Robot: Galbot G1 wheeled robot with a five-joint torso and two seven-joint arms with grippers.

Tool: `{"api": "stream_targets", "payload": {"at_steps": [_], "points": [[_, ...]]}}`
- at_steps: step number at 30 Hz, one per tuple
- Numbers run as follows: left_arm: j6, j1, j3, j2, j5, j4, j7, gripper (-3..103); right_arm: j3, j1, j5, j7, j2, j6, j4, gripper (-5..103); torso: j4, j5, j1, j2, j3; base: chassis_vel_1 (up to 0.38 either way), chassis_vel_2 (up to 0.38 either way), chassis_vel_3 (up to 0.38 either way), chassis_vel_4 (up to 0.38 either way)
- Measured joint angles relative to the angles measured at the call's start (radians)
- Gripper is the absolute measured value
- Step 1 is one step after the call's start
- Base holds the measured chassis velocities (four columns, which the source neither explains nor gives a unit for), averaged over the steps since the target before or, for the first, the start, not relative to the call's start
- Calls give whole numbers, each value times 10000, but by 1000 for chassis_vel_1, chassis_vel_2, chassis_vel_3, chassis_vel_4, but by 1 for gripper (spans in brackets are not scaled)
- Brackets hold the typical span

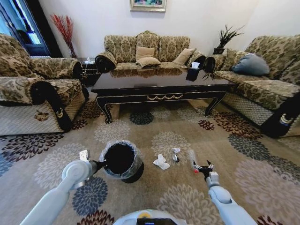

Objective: Move to the front of the table and pick up the trash from the floor, then place it into the trash bin.

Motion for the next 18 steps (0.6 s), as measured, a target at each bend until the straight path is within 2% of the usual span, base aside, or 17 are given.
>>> {"api": "stream_targets", "payload": {"at_steps": [7, 9, 16, 18], "points": [[-4, 348, -26, -102, 35, -194, -33, 0, -445, 969, 181, -38, 61, -213, -1085, 100, -1, -2, 0, 0, 0, 0, 0, 0, 0], [-5, 482, -130, -125, 32, -226, -36, 0, -627, 1390, 95, -38, 246, -294, -1859, 100, -1, -3, 0, 0, 0, 0, 0, 0, 0], [-5, 500, -261, -113, -123, -335, -37, 0, -689, 1810, -54, -41, 759, -342, -2884, 100, 3, 2, 0, 0, 0, 0, 0, 0, 0], [-6, 440, -181, -108, -176, -464, -48, 0, -706, 1973, -157, -74, 798, -331, -3308, 100, -7, -2, 0, 0, 0, 0, 0, 0, 0]]}}
